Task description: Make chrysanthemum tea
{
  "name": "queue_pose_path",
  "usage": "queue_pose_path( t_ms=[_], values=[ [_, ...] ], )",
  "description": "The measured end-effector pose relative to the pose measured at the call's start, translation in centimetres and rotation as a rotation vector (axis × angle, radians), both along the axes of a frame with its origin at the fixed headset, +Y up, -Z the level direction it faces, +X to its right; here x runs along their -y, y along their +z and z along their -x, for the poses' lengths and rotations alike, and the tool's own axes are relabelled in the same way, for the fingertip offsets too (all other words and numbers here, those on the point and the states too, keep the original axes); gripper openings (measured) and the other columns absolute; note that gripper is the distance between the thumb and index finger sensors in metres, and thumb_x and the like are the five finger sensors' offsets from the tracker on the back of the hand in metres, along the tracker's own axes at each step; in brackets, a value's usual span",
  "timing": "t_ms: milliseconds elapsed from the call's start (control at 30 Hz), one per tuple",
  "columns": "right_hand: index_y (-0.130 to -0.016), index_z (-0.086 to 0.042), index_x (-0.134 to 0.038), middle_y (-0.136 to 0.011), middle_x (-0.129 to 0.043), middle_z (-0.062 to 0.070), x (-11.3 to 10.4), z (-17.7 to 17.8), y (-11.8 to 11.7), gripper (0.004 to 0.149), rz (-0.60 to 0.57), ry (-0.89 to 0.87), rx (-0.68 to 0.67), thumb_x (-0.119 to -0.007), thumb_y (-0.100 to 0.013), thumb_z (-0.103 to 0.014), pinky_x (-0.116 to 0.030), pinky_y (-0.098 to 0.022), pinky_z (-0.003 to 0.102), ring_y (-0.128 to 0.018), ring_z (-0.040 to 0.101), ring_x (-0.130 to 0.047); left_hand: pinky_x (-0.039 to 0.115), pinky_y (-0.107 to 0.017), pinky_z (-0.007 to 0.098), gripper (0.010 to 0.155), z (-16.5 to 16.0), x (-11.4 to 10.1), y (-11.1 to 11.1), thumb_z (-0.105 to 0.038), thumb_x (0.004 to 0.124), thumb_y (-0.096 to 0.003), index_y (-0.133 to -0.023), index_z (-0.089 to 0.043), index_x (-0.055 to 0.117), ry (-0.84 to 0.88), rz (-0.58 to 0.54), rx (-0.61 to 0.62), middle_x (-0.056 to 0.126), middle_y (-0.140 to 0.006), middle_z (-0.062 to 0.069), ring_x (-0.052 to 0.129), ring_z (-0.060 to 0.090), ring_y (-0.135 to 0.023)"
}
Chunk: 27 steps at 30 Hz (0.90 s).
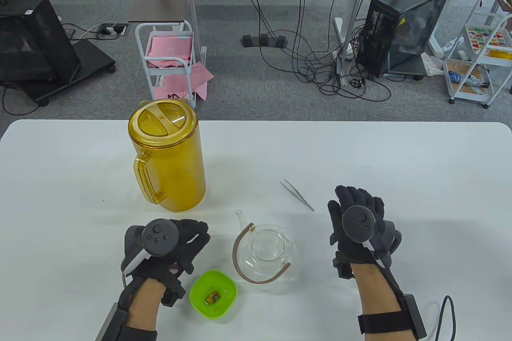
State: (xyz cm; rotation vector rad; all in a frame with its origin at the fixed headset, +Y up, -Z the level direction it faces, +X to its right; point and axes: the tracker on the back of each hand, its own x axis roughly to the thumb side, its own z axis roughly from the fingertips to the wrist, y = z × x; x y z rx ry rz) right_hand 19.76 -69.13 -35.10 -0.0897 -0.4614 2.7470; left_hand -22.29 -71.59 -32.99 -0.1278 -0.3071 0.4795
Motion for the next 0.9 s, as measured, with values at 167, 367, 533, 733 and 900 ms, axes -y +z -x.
queue_pose_path(
  t_ms=[167, 367, 533, 733, 900],
  values=[
    [-0.105, -0.03, -0.07, -0.109, -0.069, 0.0, -0.3, 1.1, 0.3, 0.053, -0.02, 0.016, -0.033, -0.071, -0.056, -0.051, -0.044, -0.078, 0.065, -0.106, 0.033, -0.068, 0.06, -0.074, 0.065, 0.052, -0.9, 0.6, -0.1, -0.059, 0.094, -0.0489, -0.088, -0.025, 0.094, -0.087, 0.222, 0.112, 0.101, -0.087, 0.007, 0.09, 0.038, -0.082],
    [-0.105, -0.029, -0.069, -0.108, -0.069, 0.001, 0.4, 1.2, 0.0, 0.054, 0.012, 0.031, -0.034, -0.071, -0.056, -0.051, -0.044, -0.078, 0.065, -0.106, 0.034, -0.068, 0.06, -0.074, 0.064, 0.056, -2.2, 0.9, 0.1, -0.057, 0.1, -0.0463, -0.093, -0.027, 0.09, -0.203, 0.266, 0.153, 0.101, -0.086, 0.004, 0.09, 0.035, -0.078],
    [-0.105, -0.029, -0.07, -0.108, -0.069, 0.001, 0.4, 0.8, 0.0, 0.052, 0.012, 0.019, -0.027, -0.07, -0.057, -0.05, -0.044, -0.078, 0.065, -0.106, 0.034, -0.068, 0.064, -0.072, 0.063, 0.048, -3.1, 1.5, 0.1, -0.049, 0.099, -0.0493, -0.091, -0.027, 0.091, -0.29, 0.278, 0.147, 0.104, -0.078, 0.003, 0.093, 0.033, -0.069],
    [-0.105, -0.029, -0.07, -0.108, -0.069, 0.001, 0.4, 0.8, 0.0, 0.053, 0.014, 0.011, -0.031, -0.07, -0.056, -0.051, -0.044, -0.077, 0.065, -0.106, 0.034, -0.068, 0.064, -0.072, 0.063, 0.042, -3.4, 1.9, 0.2, -0.045, 0.097, -0.0514, -0.09, -0.028, 0.092, -0.296, 0.289, 0.152, 0.104, -0.077, 0.004, 0.093, 0.033, -0.068],
    [-0.104, -0.029, -0.07, -0.108, -0.069, 0.001, 0.5, 0.6, -0.1, 0.052, 0.021, -0.003, -0.026, -0.069, -0.057, -0.05, -0.044, -0.077, 0.065, -0.106, 0.034, -0.068, 0.064, -0.071, 0.063, 0.04, -3.2, 2.4, 0.0, -0.044, 0.094, -0.0538, -0.09, -0.026, 0.092, -0.31, 0.28, 0.122, 0.104, -0.077, 0.004, 0.093, 0.033, -0.067]
  ],
)
